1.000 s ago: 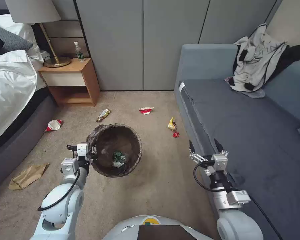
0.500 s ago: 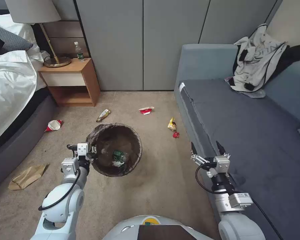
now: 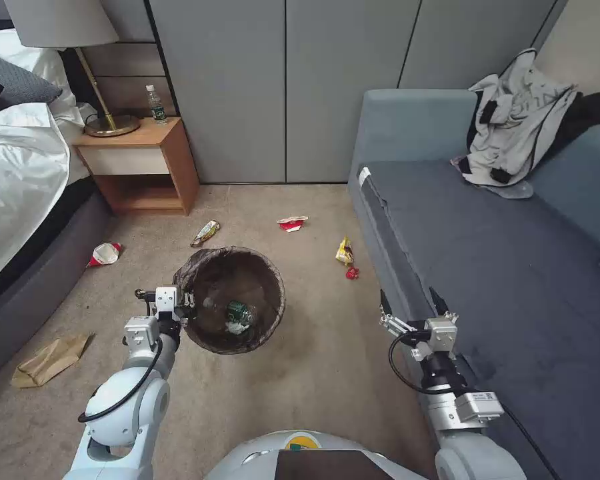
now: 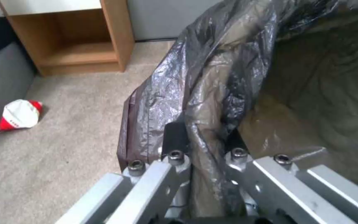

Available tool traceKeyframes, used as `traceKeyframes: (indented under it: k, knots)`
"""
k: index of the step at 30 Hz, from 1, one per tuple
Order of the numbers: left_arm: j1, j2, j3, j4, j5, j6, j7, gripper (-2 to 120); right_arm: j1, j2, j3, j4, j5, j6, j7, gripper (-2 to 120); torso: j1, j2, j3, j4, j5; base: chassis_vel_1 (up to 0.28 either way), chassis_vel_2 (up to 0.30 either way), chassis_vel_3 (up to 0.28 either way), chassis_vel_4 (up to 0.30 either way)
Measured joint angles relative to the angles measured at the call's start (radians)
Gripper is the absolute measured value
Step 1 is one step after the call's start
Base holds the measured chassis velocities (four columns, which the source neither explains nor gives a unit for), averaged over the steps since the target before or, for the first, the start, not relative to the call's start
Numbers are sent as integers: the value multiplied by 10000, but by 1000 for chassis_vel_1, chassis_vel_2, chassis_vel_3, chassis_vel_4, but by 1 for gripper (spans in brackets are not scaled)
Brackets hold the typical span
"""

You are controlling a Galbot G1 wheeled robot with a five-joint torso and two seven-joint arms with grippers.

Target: Pick up the trash bin, then pick up the garbage from the floor and place it into the trash bin.

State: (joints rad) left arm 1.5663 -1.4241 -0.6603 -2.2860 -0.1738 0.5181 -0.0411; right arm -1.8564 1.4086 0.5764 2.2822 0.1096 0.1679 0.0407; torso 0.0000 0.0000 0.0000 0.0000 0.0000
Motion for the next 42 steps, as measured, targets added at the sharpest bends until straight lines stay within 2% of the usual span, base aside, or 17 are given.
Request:
traceKeyframes:
  k: [13,42]
  knots:
    - [-22,-56,38,111,83,-42,11,3,57,-42,-221,-117,-102,-10,3,100,0,0,0,-1,-1,-13,8,13,-15]
    - [-11,46,15,136,12,-91,48,3,6,28,-590,-175,-400,-40,100,100,-1,0,0,2,0,-93,100,103,-95]
